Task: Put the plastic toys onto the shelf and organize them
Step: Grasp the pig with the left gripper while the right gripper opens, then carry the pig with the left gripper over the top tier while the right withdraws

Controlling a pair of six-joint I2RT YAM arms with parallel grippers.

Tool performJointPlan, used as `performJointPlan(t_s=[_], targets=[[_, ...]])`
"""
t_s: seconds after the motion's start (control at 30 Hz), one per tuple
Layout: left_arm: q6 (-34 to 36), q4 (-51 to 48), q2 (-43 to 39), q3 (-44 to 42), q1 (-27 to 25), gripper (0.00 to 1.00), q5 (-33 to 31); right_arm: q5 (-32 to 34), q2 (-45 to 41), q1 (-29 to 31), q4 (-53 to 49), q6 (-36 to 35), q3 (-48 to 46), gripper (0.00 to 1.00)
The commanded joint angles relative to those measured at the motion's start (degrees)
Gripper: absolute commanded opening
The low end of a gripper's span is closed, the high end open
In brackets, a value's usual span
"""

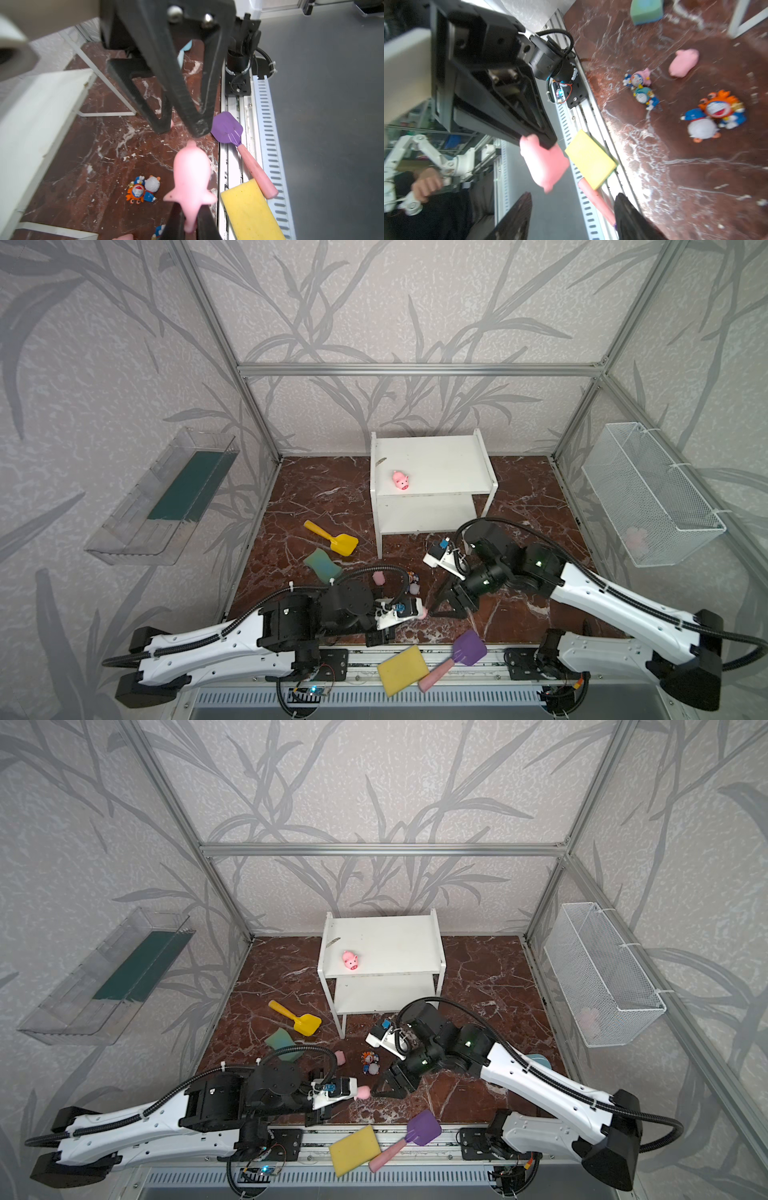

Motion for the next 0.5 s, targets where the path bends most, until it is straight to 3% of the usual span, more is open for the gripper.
performJointPlan(t_s=[0.0,0.23,0.47], targets=[[-3.03,-4.39,3.74,8.15,-0.13,0.01,-5.67,11.45,-7.6,-0.4,-4.77,-2.78,0.49,0.75],[-9.27,-6.06,18.12,27.06,-0.12,0.0,-16.95,29.07,-20.86,-0.4,-8.32,-5.68,-0.81,0.86],[-14.5,-0.18,29.46,39.68,-0.12,0.0,-34.71,32.0,-28.85,-0.32,-7.39,-5.52,-4.25,0.87]])
